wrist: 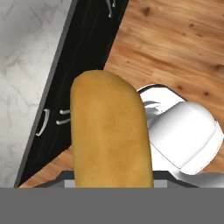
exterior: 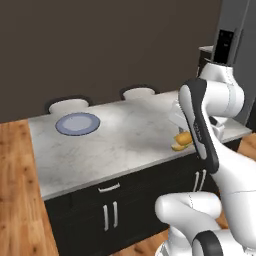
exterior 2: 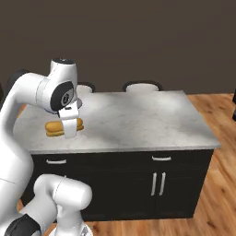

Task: Move the hot dog bun to the plate on the dining table and place the condiment next to that plate. Then navigate to the fridge and take the sausage and place it on the plate as well.

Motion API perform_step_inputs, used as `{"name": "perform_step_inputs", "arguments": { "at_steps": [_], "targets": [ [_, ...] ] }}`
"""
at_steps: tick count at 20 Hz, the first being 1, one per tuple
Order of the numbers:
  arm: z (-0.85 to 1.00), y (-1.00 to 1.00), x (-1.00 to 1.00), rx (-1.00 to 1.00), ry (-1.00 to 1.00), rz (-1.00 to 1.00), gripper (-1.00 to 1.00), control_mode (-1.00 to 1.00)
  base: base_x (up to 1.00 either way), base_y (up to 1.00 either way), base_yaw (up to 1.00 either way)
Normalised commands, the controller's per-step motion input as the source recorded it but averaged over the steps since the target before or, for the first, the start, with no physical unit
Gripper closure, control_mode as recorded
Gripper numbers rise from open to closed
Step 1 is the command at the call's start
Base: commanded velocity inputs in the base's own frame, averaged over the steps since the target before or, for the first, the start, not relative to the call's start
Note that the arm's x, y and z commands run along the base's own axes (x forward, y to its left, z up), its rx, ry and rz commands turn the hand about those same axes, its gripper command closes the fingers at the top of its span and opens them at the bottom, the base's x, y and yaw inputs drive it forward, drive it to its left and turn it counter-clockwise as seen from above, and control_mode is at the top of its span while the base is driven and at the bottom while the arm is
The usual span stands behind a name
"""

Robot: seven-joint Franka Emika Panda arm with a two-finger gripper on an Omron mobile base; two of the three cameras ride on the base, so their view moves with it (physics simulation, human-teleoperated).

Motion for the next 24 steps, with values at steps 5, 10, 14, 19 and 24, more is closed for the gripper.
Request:
{"name": "perform_step_inputs", "arguments": {
  "at_steps": [5, 10, 14, 19, 24],
  "targets": [
    [0.0, 0.0, 0.0, 0.0, 0.0, 0.0, 1.0, 1.0, 0.03, 0.37, 0.45],
    [0.0, 0.0, 0.0, 0.0, 0.0, 0.0, 1.0, 1.0, 0.15, 0.59, 0.31],
    [0.0, 0.0, 0.0, 0.0, 0.0, 0.0, 1.0, 1.0, 0.12, 0.94, 0.1],
    [0.0, 0.0, 0.0, 0.0, 0.0, 0.0, 1.0, 1.0, 0.34, 1.0, 0.0],
    [0.0, 0.0, 0.0, 0.0, 0.0, 0.0, 1.0, 1.0, 0.52, 1.0, -0.07]
  ]
}}
